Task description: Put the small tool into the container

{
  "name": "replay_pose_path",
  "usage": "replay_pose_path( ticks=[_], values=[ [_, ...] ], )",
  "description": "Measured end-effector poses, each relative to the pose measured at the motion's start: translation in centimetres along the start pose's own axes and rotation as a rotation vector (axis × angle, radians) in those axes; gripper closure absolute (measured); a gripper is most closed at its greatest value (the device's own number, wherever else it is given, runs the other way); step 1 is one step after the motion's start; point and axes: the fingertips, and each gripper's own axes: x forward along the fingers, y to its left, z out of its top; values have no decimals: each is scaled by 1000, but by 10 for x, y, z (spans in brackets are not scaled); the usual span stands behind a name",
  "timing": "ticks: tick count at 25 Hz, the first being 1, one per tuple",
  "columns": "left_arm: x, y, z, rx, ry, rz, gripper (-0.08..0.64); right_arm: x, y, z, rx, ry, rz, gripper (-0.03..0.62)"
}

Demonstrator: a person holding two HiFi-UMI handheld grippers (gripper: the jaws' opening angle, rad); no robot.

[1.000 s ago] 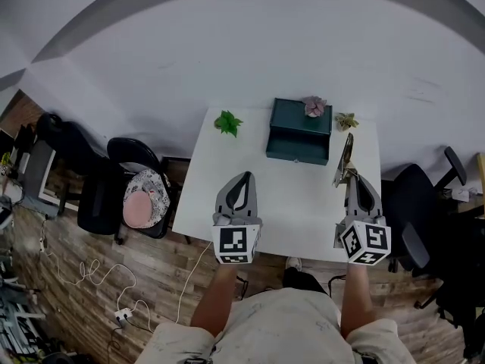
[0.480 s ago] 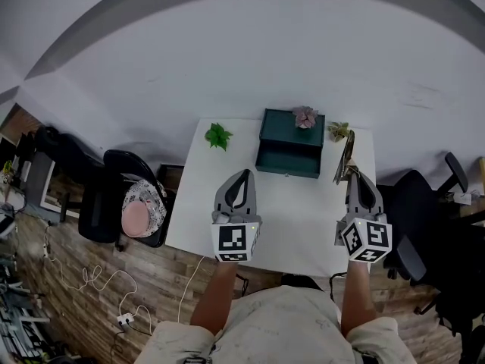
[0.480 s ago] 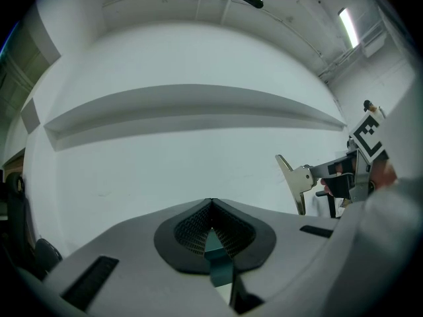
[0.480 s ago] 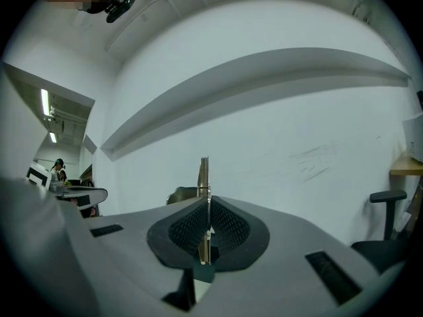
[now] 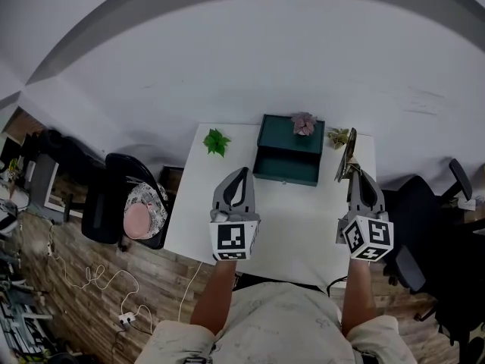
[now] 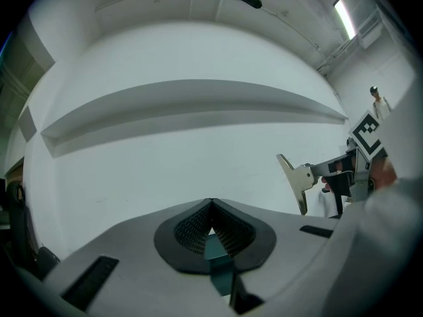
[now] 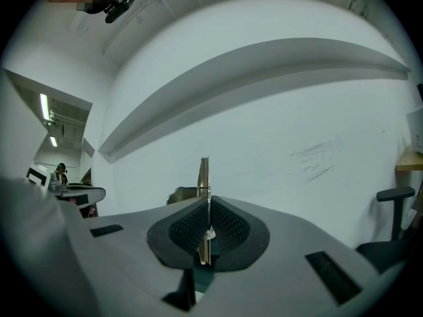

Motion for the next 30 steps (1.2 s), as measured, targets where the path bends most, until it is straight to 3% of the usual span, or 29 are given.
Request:
replay_pose_path(
  ticks=[30],
  values=[
    [43,53,-28,-62,-2,-67,555,56,46,-8,-87,43,-42,572]
  ],
)
